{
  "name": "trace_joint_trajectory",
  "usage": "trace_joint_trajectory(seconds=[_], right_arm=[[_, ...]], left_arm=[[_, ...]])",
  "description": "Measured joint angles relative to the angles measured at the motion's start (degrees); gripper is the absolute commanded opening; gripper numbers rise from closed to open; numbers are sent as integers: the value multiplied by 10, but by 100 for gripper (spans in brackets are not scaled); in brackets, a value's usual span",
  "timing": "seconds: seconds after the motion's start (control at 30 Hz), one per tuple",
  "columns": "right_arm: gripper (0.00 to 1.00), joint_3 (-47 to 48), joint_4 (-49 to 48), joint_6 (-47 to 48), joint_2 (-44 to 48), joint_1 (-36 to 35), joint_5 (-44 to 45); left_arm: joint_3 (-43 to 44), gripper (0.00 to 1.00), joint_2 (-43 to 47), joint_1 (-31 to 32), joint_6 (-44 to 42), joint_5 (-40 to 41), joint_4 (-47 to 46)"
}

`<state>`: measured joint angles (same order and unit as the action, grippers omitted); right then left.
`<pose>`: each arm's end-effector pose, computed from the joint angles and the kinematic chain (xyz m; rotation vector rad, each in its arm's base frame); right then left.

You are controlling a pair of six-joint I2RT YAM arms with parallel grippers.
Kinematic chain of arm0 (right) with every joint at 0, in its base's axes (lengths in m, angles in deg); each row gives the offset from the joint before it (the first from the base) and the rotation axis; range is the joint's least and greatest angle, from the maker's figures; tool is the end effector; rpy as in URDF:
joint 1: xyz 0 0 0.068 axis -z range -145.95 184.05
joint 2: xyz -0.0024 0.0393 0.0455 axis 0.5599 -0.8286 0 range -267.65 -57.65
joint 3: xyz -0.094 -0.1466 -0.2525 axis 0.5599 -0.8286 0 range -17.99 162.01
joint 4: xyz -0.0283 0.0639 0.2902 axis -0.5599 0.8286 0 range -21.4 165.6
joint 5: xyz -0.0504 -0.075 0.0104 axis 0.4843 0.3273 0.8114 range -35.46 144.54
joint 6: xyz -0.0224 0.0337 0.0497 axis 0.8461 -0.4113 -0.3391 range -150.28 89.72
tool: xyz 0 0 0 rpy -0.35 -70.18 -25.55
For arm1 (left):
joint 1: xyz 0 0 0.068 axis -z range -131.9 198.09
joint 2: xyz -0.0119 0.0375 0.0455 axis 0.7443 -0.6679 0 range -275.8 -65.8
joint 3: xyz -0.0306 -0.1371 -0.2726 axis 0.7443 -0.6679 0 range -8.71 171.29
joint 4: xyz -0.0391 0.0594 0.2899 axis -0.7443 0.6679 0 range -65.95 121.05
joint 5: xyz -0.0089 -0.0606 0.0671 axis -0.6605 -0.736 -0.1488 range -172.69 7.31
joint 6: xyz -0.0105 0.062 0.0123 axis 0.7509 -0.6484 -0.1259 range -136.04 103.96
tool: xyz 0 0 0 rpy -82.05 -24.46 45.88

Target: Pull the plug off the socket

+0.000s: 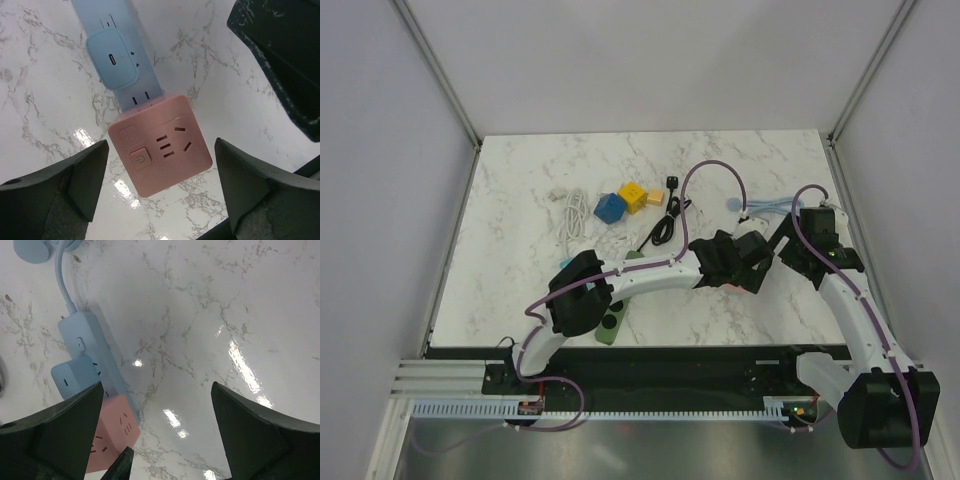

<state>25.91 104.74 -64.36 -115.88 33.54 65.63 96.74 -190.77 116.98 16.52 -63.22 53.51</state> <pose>0.2311 -0.0076 0.2608 0.7825 2.3003 0.0342 0.2166 -0.5149 0.2289 0.6020 2.3298 -0.4346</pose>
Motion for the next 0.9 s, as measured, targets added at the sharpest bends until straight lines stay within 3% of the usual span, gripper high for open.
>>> trace_joint_trajectory(seconds=[0.17, 0.63, 0.9], right_arm=[[97, -2, -12, 2, -12, 0, -34], [98, -30, -87, 36, -47, 0, -167], [95, -39, -134, 40, -68, 29, -217]], left_arm=[[0, 76, -3, 0, -12, -7, 3], [-92, 2, 52, -34, -24, -92, -58], [-133, 2, 81, -60, -45, -146, -70]])
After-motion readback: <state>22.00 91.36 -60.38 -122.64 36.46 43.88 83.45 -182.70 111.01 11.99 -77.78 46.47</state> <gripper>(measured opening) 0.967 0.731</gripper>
